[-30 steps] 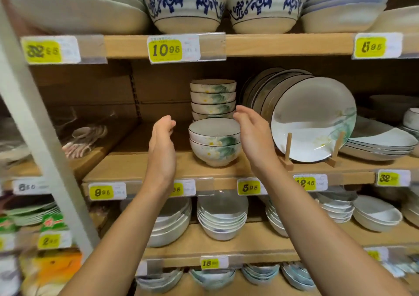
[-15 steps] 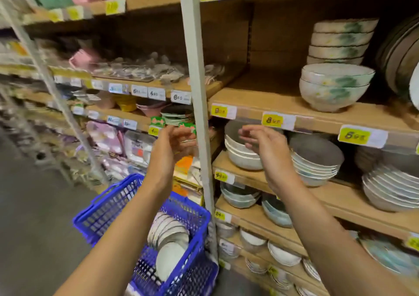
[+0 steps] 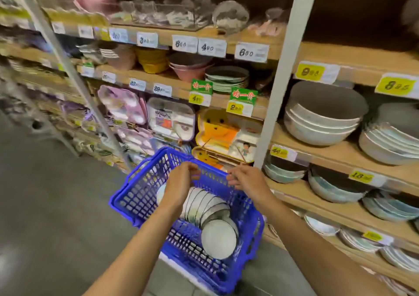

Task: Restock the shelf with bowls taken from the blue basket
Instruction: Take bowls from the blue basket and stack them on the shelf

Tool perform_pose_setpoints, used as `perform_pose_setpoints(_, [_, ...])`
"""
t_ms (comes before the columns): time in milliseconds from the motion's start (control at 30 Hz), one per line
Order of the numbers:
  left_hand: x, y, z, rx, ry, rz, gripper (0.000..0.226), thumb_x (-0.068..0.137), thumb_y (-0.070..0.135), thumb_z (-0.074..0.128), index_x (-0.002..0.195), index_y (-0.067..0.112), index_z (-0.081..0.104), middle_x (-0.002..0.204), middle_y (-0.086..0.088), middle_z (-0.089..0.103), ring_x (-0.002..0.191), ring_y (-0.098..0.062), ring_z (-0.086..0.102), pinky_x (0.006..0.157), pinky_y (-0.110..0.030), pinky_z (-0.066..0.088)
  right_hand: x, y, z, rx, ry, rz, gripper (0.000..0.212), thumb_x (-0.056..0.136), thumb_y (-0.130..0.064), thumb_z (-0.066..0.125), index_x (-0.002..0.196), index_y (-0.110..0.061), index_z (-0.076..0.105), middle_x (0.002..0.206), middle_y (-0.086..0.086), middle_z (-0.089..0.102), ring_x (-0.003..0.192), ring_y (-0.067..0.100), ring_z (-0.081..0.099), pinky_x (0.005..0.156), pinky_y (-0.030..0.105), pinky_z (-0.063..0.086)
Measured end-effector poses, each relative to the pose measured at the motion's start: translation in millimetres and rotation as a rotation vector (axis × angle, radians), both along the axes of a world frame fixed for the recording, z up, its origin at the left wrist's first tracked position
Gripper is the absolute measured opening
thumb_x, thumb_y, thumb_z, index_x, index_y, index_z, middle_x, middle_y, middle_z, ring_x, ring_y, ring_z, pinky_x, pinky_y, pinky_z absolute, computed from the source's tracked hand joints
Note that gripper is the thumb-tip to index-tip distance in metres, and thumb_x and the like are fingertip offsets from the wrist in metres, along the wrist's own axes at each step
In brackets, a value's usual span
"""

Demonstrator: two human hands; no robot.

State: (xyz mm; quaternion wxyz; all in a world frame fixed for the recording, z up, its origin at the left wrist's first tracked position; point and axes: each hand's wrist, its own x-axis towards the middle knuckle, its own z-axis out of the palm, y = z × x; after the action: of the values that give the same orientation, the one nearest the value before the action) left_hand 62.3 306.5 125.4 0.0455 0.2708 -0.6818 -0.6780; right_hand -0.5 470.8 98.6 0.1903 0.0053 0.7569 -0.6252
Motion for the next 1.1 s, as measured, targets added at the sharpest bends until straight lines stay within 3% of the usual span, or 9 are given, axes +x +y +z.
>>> perform_pose_setpoints(100, [-8.1,-27.2,-37.1,-0.082,-0.114,-0.142,0.027,0.085,0.03,0.041,0.076,0.016,0.063,0.089,-0.009,0.067,0.076,-0.018,0.061,0.068,-0.026,0.043,-0.4,-24.6,-43.3,0.167,-0.164,0.008,0.024,0.095,-0.013,0.052,0.09,0.004,0.067,0.08,0.016,0.059,0.068,0.022,0.053,0.06,0.026,0.042])
perform_pose_setpoints(200, [-15.2,-41.9,-87.4,-0.076,-0.277,-0.174,0.027,0.097,0.023,0.04,0.083,0.011,0.058,0.086,-0.009,0.064,0.074,-0.021,0.055,0.064,-0.028,0.039,2.4,-33.1,-84.3,0.373,-0.29,0.05,0.027,0.094,-0.013,0.051,0.068,-0.008,0.052,0.073,0.012,0.051,0.062,0.02,0.046,0.059,0.028,0.036])
perform_pose_setpoints(300, [-19.0,-42.8,-139.6,-0.109,-0.474,-0.261,0.023,0.096,0.023,0.044,0.083,0.007,0.055,0.088,-0.014,0.059,0.078,-0.023,0.051,0.071,-0.032,0.036,12.6,-33.9,-125.6,0.582,-0.405,0.08,0.027,0.095,-0.02,0.049,0.069,-0.012,0.05,0.077,0.009,0.052,0.073,0.024,0.051,0.068,0.03,0.041])
perform_pose_setpoints(367, [-20.8,-41.3,-173.8,-0.14,-0.596,-0.306,0.028,0.097,0.026,0.048,0.089,0.002,0.06,0.099,-0.019,0.063,0.088,-0.028,0.057,0.078,-0.033,0.043,16.8,-35.6,-153.2,0.678,-0.456,0.113,0.024,0.096,-0.021,0.048,0.096,-0.003,0.063,0.1,0.017,0.063,0.094,0.031,0.061,0.079,0.033,0.045])
perform_pose_setpoints(500, [-21.0,-38.5,-236.8,-0.23,-0.792,-0.428,0.038,0.098,0.021,0.051,0.121,-0.008,0.06,0.123,-0.025,0.063,0.115,-0.037,0.06,0.09,-0.034,0.051,23.0,-41.2,-192.2,0.819,-0.57,0.154,0.045,0.096,-0.019,0.045,0.139,-0.004,0.044,0.139,0.018,0.05,0.126,0.031,0.05,0.096,0.03,0.042])
perform_pose_setpoints(600, [-20.3,-27.8,-272.9,-0.215,-0.87,-0.511,0.038,0.096,0.014,0.051,0.121,-0.013,0.058,0.125,-0.028,0.061,0.118,-0.038,0.058,0.078,-0.035,0.049,24.5,-44.7,-217.0,0.879,-0.571,0.145,0.046,0.094,-0.017,0.049,0.138,-0.006,0.045,0.137,0.016,0.053,0.124,0.031,0.052,0.096,0.031,0.044])
perform_pose_setpoints(700, [-25.1,-18.4,-298.4,-0.183,-0.928,-0.534,0.044,0.092,0.008,0.054,0.127,-0.019,0.05,0.131,-0.034,0.053,0.123,-0.041,0.053,0.094,-0.048,0.046,22.7,-48.1,-232.5,0.913,-0.51,0.122,0.045,0.094,-0.018,0.051,0.136,-0.003,0.045,0.137,0.013,0.054,0.12,0.029,0.056,0.092,0.028,0.044])
perform_pose_setpoints(900, [-30.9,-5.5,-334.9,-0.068,-0.978,-0.506,0.038,0.091,-0.001,0.05,0.125,-0.019,0.051,0.128,-0.033,0.056,0.118,-0.041,0.057,0.071,-0.031,0.038,18.4,-44.5,-250.2,1.015,-0.452,0.145,0.037,0.093,-0.012,0.046,0.129,-0.002,0.053,0.13,0.014,0.059,0.117,0.029,0.057,0.091,0.031,0.047])
perform_pose_setpoints(1100, [-34.3,-3.3,-328.2,-0.218,-0.992,-0.551,0.032,0.098,0.0,0.037,0.125,-0.014,0.048,0.128,-0.029,0.055,0.116,-0.037,0.056,0.085,-0.041,0.047,8.0,-44.1,-249.3,1.02,-0.493,0.193,0.035,0.093,-0.02,0.051,0.123,-0.002,0.058,0.128,0.015,0.06,0.116,0.029,0.058,0.089,0.032,0.048])
